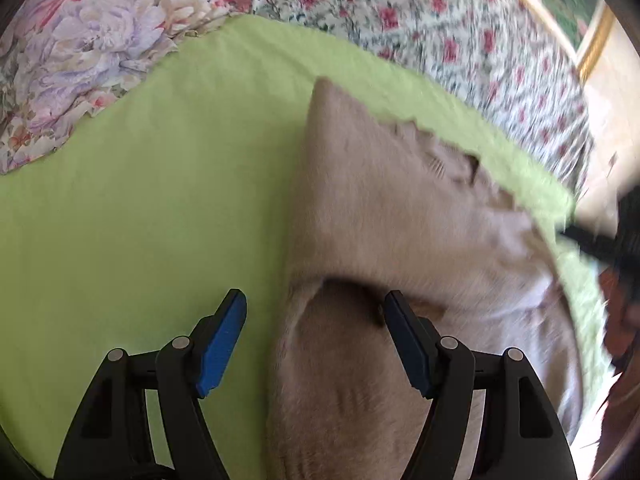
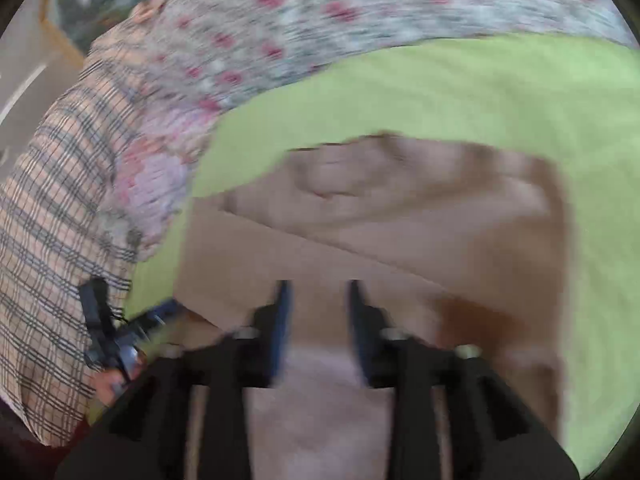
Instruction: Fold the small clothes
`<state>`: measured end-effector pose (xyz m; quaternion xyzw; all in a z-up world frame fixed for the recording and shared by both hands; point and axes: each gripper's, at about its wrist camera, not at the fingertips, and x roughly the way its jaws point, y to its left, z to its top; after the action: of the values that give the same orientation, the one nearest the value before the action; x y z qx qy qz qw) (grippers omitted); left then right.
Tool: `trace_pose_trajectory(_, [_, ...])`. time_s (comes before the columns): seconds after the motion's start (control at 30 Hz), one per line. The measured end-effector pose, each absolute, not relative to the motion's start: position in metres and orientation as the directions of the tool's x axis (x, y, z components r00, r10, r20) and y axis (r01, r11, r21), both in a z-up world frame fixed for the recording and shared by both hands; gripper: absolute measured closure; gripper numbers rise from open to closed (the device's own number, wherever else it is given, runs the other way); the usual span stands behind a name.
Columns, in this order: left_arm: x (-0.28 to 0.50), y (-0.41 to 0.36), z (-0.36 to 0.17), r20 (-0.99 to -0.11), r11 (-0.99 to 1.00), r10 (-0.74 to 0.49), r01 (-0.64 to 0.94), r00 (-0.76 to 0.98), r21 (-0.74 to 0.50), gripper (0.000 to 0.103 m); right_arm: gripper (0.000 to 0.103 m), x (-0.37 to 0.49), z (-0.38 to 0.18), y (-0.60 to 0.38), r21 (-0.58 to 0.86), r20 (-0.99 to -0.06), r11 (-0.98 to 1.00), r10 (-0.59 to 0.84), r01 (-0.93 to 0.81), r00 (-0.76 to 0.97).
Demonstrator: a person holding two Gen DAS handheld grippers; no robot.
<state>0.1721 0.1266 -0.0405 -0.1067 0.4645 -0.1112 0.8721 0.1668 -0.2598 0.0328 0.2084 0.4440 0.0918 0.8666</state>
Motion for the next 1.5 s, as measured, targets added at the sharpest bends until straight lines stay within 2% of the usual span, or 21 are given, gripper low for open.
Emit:
trace_pose_trajectory(0.03, [0.171, 0.124, -0.044, -0.795, 0.959, -0.274, 0.096, 0.542, -0.266, 0.031, 0.054, 0.188, 0.029, -0.248, 0.503, -0.699, 0.864, 0.423, -0.025, 0.577])
trace_pose_trajectory(0.1, [0.164, 0.120, -0.047, -0.790, 0.967, -0.251, 0.106, 0.560, -0.232, 0.031, 0.038, 0.229, 0.017, -0.221, 0.617, -0.649, 0.783, 0.561, -0.076, 0.514])
trace_pose_trajectory(0.13, [0.161, 0.120, -0.049, -0.782, 0.968, -0.248, 0.111, 0.572, -0.225, 0.031, 0.024, 0.252, 0.011, -0.203, 0.644, -0.638, 0.759, 0.603, -0.097, 0.478])
trace_pose_trajectory(0.17, [0.159, 0.120, -0.050, -0.775, 0.968, -0.247, 0.111, 0.581, -0.225, 0.031, 0.017, 0.269, 0.008, -0.189, 0.649, -0.640, 0.752, 0.622, -0.116, 0.452])
trace_pose_trajectory(0.23, [0.157, 0.122, -0.053, -0.764, 0.965, -0.254, 0.107, 0.593, -0.238, 0.030, 0.016, 0.301, -0.003, -0.163, 0.659, -0.647, 0.740, 0.649, -0.135, 0.401])
trace_pose_trajectory(0.37, [0.152, 0.128, -0.054, -0.744, 0.956, -0.285, 0.117, 0.605, -0.270, 0.029, 0.016, 0.351, -0.034, -0.123, 0.611, -0.744, 0.783, 0.619, -0.118, 0.253])
trace_pose_trajectory(0.4, [0.150, 0.131, -0.054, -0.734, 0.951, -0.297, 0.118, 0.611, -0.287, 0.029, 0.016, 0.360, -0.041, -0.115, 0.625, -0.744, 0.772, 0.634, -0.114, 0.213])
trace_pose_trajectory(0.5, [0.152, 0.133, -0.055, -0.715, 0.941, -0.318, 0.116, 0.622, -0.318, 0.029, 0.014, 0.383, -0.062, -0.094, 0.766, -0.625, 0.638, 0.768, -0.079, 0.138])
trace_pose_trajectory(0.6, [0.153, 0.135, -0.055, -0.702, 0.934, -0.334, 0.117, 0.629, -0.338, 0.029, 0.014, 0.399, -0.069, -0.090, 0.890, -0.431, 0.450, 0.882, -0.070, 0.189])
trace_pose_trajectory(0.63, [0.153, 0.137, -0.055, -0.699, 0.931, -0.339, 0.117, 0.630, -0.346, 0.029, 0.015, 0.403, -0.069, -0.091, 0.913, -0.382, 0.404, 0.898, -0.064, 0.219])
trace_pose_trajectory(0.67, [0.153, 0.138, -0.055, -0.695, 0.927, -0.346, 0.117, 0.630, -0.355, 0.029, 0.015, 0.405, -0.069, -0.093, 0.917, -0.370, 0.395, 0.893, -0.053, 0.256])
trace_pose_trajectory(0.8, [0.155, 0.145, -0.053, -0.686, 0.908, -0.382, 0.113, 0.619, -0.403, 0.029, 0.015, 0.382, -0.052, -0.123, 0.830, -0.499, 0.557, 0.771, -0.037, 0.396])
trace_pose_trajectory(0.93, [0.168, 0.155, -0.043, -0.689, 0.880, -0.416, 0.072, 0.593, -0.469, 0.027, 0.015, 0.331, -0.023, -0.176, 0.739, -0.571, 0.672, 0.664, -0.050, 0.484])
trace_pose_trajectory(1.07, [0.200, 0.167, -0.036, -0.667, 0.818, -0.479, 0.015, 0.570, -0.574, 0.027, 0.015, 0.271, -0.001, -0.238, 0.627, -0.656, 0.779, 0.516, 0.018, 0.552])
trace_pose_trajectory(1.27, [0.244, 0.151, -0.035, -0.733, 0.865, -0.436, 0.020, 0.522, -0.501, 0.027, 0.015, 0.154, 0.021, -0.325, 0.412, -0.753, 0.889, 0.209, 0.200, 0.624])
trace_pose_trajectory(1.33, [0.248, 0.145, -0.036, -0.742, 0.876, -0.425, 0.028, 0.519, -0.482, 0.027, 0.015, 0.128, 0.016, -0.344, 0.370, -0.784, 0.889, 0.143, 0.269, 0.604])
trace_pose_trajectory(1.4, [0.251, 0.138, -0.038, -0.754, 0.893, -0.401, 0.039, 0.520, -0.449, 0.027, 0.017, 0.113, 0.004, -0.350, 0.354, -0.812, 0.887, 0.135, 0.295, 0.568])
trace_pose_trajectory(1.43, [0.250, 0.136, -0.040, -0.760, 0.901, -0.389, 0.041, 0.520, -0.433, 0.028, 0.021, 0.109, -0.003, -0.348, 0.332, -0.831, 0.894, 0.127, 0.301, 0.541])
trace_pose_trajectory(1.5, [0.248, 0.130, -0.041, -0.772, 0.919, -0.357, 0.048, 0.526, -0.392, 0.030, 0.042, 0.106, -0.015, -0.339, 0.301, -0.852, 0.907, 0.116, 0.295, 0.510])
